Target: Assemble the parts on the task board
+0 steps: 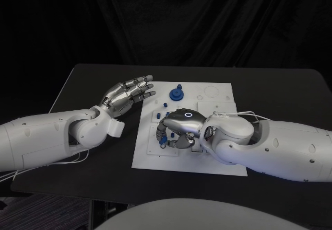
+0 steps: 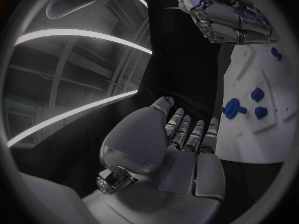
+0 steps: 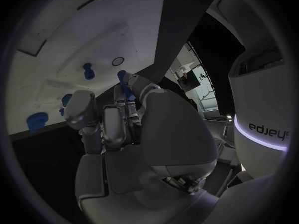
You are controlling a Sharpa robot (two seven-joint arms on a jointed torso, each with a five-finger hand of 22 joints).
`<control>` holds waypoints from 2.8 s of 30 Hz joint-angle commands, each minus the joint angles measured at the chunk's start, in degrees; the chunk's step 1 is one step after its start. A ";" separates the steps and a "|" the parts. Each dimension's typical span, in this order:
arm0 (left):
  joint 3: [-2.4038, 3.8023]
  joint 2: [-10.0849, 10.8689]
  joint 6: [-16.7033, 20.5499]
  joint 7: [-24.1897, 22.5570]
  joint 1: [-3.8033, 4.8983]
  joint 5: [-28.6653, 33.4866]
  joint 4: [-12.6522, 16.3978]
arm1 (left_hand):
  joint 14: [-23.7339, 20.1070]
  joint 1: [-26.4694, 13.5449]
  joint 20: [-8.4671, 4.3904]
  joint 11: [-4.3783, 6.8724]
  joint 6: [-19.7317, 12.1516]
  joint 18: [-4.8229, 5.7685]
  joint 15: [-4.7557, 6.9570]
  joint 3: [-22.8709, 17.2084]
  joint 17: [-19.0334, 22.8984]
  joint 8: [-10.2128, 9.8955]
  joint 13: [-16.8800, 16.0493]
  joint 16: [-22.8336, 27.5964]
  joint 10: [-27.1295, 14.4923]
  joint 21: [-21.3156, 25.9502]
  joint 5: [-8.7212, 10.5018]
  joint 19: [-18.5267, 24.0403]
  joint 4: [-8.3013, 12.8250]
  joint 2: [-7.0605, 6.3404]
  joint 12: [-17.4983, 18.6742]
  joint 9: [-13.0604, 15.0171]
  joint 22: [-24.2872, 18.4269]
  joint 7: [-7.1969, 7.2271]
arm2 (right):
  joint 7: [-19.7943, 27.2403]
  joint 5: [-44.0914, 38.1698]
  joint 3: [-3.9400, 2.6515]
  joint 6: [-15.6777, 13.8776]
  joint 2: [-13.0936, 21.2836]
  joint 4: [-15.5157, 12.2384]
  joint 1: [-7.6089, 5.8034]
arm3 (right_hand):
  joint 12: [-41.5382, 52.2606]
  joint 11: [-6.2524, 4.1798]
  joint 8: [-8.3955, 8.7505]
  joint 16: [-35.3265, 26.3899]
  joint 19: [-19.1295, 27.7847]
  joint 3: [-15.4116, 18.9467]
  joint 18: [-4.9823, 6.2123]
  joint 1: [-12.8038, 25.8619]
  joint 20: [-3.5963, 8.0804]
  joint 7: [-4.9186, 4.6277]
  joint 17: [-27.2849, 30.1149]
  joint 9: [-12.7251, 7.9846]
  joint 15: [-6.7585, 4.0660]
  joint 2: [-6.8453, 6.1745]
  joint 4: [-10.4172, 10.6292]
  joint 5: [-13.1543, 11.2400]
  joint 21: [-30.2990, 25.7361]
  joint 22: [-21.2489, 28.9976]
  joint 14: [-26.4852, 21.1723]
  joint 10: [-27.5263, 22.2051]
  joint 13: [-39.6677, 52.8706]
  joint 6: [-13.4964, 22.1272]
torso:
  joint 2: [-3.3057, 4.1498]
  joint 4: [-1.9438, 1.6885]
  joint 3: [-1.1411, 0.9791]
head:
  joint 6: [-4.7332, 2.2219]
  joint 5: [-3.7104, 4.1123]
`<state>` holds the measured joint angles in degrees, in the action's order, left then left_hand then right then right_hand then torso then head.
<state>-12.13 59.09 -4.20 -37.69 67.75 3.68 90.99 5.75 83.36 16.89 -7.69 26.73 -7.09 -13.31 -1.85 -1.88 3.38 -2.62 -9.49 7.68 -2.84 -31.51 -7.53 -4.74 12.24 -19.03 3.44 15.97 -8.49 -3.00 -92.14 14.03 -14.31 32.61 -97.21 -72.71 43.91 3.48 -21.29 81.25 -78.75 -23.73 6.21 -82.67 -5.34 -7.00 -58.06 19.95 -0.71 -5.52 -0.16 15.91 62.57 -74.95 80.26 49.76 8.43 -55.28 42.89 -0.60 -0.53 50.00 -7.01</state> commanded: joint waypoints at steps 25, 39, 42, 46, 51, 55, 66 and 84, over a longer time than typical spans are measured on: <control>0.03 -0.55 -0.41 -0.31 -0.27 0.14 -0.17 | 0.37 -0.62 -0.12 -0.31 0.26 -0.06 -0.22 -0.48 -0.05 0.19 -0.07 -0.30 0.29 -0.25 -0.34 -0.35 -0.04 -0.06 -0.31 0.07 -0.01 -0.05 | -2.65 -4.88 -0.02 4.80 -1.07 1.11 0.93 | -1.32 -0.12 0.36 0.01 -0.38 -0.02 -0.34 0.52 0.11 -0.01 0.17 1.80 -0.09 -0.04 -0.41 0.79 0.10 -7.34 0.28 1.09 -0.08 -1.08 | 0.01 -0.09 0.02 | 0.00 -0.05; 0.03 -0.83 -0.75 0.05 -0.47 0.14 -0.46 | 0.36 -0.66 -0.12 -0.37 0.24 -0.03 -0.23 -0.62 -0.05 0.19 -0.07 -0.31 0.31 -0.24 -0.35 -0.34 -0.01 -0.08 -0.34 0.07 -0.06 -0.09 | -4.08 -5.86 -0.02 5.40 -1.16 1.27 1.02 | -1.78 -0.12 0.52 -0.40 0.11 -0.08 -0.14 0.46 0.12 0.01 1.10 2.06 -0.09 0.00 -0.61 1.09 -0.93 -7.04 -0.16 1.16 -0.14 -1.26 | 0.00 -0.09 0.03 | 0.00 0.24; 0.03 -0.89 -0.82 0.10 -0.53 0.14 -0.53 | 0.36 -0.66 -0.12 -0.37 0.24 -0.03 -0.23 -0.62 -0.05 0.19 -0.07 -0.31 0.31 -0.24 -0.35 -0.34 -0.01 -0.08 -0.34 0.07 -0.06 -0.09 | -4.03 -5.90 -0.02 5.55 -1.36 1.33 1.14 | -1.90 -0.09 0.64 -0.51 0.21 -0.07 -0.10 0.47 0.12 -0.02 1.34 2.10 -0.08 -0.06 -0.67 1.15 -1.11 -6.99 -0.27 1.16 -0.15 -1.16 | -0.03 -0.05 0.05 | 0.00 0.19; 0.03 -0.95 -0.88 0.17 -0.60 0.14 -0.59 | 0.36 -0.68 -0.12 -0.42 0.23 -0.02 -0.24 -0.70 -0.05 0.18 -0.07 -0.33 0.31 -0.24 -0.35 -0.36 0.01 -0.09 -0.36 0.06 -0.06 -0.13 | -3.77 -5.92 -0.02 5.64 -1.65 1.49 1.32 | -2.28 0.06 1.19 -0.69 0.43 -0.03 -0.05 0.62 0.08 -0.15 1.59 2.15 0.02 -0.15 -0.74 1.12 -1.46 -6.89 -0.47 1.07 -0.17 -0.67 | -0.01 -0.05 0.03 | 0.00 0.26; 0.03 -1.01 -0.96 0.24 -0.65 0.14 -0.66 | 0.36 -0.68 -0.12 -0.42 0.23 -0.02 -0.24 -0.70 -0.05 0.18 -0.07 -0.33 0.31 -0.24 -0.35 -0.36 0.01 -0.09 -0.36 0.06 -0.06 -0.13 | -3.10 -5.93 -0.02 5.54 -2.02 1.75 1.59 | -3.02 0.51 2.70 -0.99 0.75 0.13 -0.01 1.21 -0.16 -0.54 2.12 1.91 0.40 -0.28 -0.55 0.40 -1.97 -6.74 -0.77 0.37 -0.20 0.97 | -0.01 -0.13 0.05 | 0.00 0.30; 0.03 -1.05 -1.01 0.33 -0.68 0.14 -0.74 | 0.36 -0.68 -0.12 -0.42 0.23 -0.02 -0.24 -0.70 -0.05 0.18 -0.07 -0.33 0.31 -0.24 -0.35 -0.36 0.01 -0.09 -0.36 0.06 -0.06 -0.13 | -2.43 -5.63 -0.02 5.34 -2.24 1.92 1.76 | -4.16 1.57 5.98 -1.41 1.38 0.98 0.12 2.83 -0.88 -1.56 3.00 0.71 1.30 -1.00 0.41 -0.77 -3.18 -6.39 -1.30 -1.76 -0.19 4.68 | -0.05 -0.10 0.06 | 0.00 0.18; 0.03 -0.97 -0.93 0.29 -0.76 0.14 -0.84 | 0.25 -0.81 -0.14 -0.71 0.43 0.05 -0.19 -1.11 -0.02 0.21 -0.07 -0.27 0.33 -0.15 -0.35 -0.20 0.09 -0.13 -0.42 0.09 -0.43 -0.31 | -1.47 -4.67 -0.02 4.17 -1.67 1.74 1.86 | -12.60 5.68 15.21 -4.44 5.35 6.32 1.43 3.27 -4.18 -0.53 10.61 -5.24 4.83 -1.76 1.51 -3.00 -11.29 -4.19 -5.75 -16.06 -4.20 14.59 | -0.04 -0.09 0.07 | 0.00 0.22; 0.03 -0.85 -0.45 0.12 -0.99 0.14 -1.14 | 0.22 -0.97 -0.15 -0.96 0.82 0.07 -0.18 -1.52 -0.03 0.31 -0.10 -0.35 0.50 -0.14 -0.37 -0.24 0.16 -0.20 -0.71 0.15 -0.37 -0.50 | 5.64 -0.68 -0.21 -11.82 9.80 -7.31 0.48 | -8.21 5.93 15.84 -2.28 4.27 11.63 1.19 -0.21 -4.96 -1.33 7.70 -8.76 5.23 0.42 2.31 -1.22 -9.01 -5.25 -5.27 -16.83 -4.00 12.93 | -0.06 -0.02 0.00 | 0.00 0.22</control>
<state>-12.15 58.24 -4.34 -36.87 66.86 3.70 89.76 5.96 83.13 16.89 -8.22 27.14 -7.09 -13.51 -2.97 -1.86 3.37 -2.67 -9.48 8.21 -2.84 -31.51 -7.52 -4.60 12.02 -19.52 3.52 15.53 -8.92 -1.04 -95.72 13.85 -19.80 41.86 -103.69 -72.06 35.28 9.45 -5.17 78.73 -74.17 -11.92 7.18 -82.26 -10.34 -8.09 -49.85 11.13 4.61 -5.05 2.27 14.30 53.02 -74.95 74.60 32.42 4.34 -41.61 42.85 -0.67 -0.50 50.01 -6.69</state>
